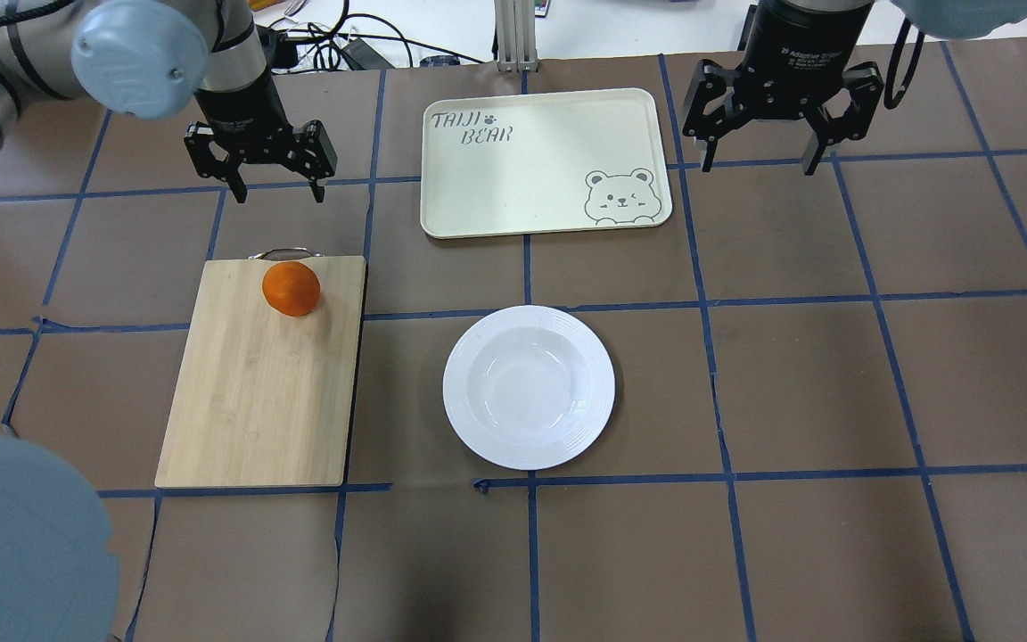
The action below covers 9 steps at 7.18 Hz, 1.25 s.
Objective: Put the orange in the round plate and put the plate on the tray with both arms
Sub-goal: 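Lower the left gripper onto the orange on the cutting board and grasp it, then carry the orange with the left gripper onto the white plate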
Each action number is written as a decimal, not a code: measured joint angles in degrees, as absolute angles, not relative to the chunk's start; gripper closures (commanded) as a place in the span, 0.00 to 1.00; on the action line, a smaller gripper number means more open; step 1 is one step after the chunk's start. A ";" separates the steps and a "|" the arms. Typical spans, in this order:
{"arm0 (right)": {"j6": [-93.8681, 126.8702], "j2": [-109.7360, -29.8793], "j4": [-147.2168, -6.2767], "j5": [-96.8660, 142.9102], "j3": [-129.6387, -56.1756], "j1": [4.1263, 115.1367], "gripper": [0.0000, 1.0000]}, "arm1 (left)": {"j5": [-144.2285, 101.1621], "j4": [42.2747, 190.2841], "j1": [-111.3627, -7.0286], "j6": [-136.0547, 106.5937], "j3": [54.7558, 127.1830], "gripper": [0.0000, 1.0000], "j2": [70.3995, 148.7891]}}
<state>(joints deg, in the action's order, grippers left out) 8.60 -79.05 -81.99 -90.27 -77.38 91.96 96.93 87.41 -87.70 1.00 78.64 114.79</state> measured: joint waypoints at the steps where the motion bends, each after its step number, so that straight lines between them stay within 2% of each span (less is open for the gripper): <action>1: 8.52 -78.89 -82.00 -90.28 -77.38 91.99 0.00 | 98.15 87.40 -86.72 1.27 80.14 0.00 116.33; 4: 8.44 -78.40 -82.12 -90.40 -77.39 92.02 0.00 | 98.29 82.08 -85.34 3.68 86.97 0.00 118.74; 6: 8.40 -78.13 -82.15 -90.58 -77.40 92.02 0.00 | 98.05 80.89 -85.27 4.10 87.90 0.68 120.37; 7: 8.41 -78.03 -82.14 -90.63 -77.42 92.02 0.00 | 97.67 80.61 -85.26 3.97 87.95 0.91 120.73; 8: 8.43 -78.00 -82.14 -90.69 -77.43 92.02 0.00 | 97.11 80.51 -85.26 3.81 87.88 0.96 120.76; 9: 8.43 -77.95 -82.11 -90.75 -77.43 92.02 0.00 | 96.71 80.50 -85.25 3.67 87.62 0.97 120.57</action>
